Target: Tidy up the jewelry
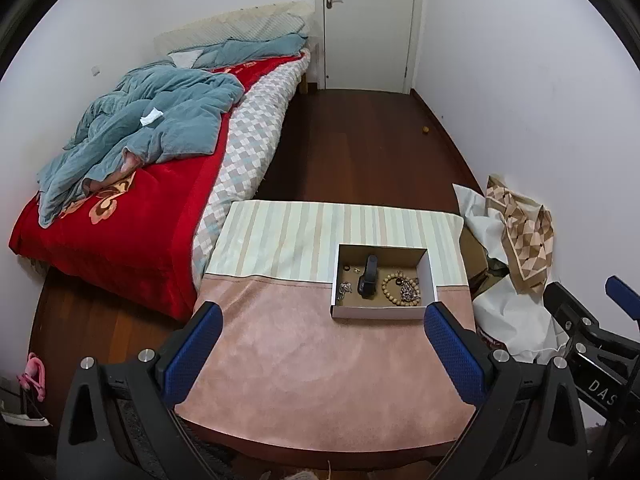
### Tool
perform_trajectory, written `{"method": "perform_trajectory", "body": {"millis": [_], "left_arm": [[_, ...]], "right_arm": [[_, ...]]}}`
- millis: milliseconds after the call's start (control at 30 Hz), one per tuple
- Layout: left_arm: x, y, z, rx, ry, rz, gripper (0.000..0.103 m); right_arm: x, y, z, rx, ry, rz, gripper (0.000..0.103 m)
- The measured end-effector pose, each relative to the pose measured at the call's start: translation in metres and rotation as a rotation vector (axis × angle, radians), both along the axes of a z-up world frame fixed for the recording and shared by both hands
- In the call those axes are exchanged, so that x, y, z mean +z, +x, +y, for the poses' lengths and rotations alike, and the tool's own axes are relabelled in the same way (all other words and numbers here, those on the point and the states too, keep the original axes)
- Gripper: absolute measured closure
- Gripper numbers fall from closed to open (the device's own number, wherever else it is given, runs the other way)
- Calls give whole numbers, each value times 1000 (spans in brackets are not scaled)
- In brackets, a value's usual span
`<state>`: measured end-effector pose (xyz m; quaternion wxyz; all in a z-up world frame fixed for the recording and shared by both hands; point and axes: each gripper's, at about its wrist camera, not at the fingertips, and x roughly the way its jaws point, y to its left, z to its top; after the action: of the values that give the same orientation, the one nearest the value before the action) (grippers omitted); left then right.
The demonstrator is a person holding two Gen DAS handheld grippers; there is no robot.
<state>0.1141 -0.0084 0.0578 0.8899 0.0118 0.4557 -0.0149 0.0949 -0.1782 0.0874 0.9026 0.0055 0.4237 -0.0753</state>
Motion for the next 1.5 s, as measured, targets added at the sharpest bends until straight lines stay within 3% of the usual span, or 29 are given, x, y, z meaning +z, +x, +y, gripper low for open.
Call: {"method": "perform_trajectory", "body": {"millis": [367,1500], "left_arm": [[-1,3,-1,0,1,6,0],[-6,-5,12,28,8,-7,0]], "right_arm": [[-3,8,4,8,-26,36,0],[-3,4,9,24,-33,33,0]]}}
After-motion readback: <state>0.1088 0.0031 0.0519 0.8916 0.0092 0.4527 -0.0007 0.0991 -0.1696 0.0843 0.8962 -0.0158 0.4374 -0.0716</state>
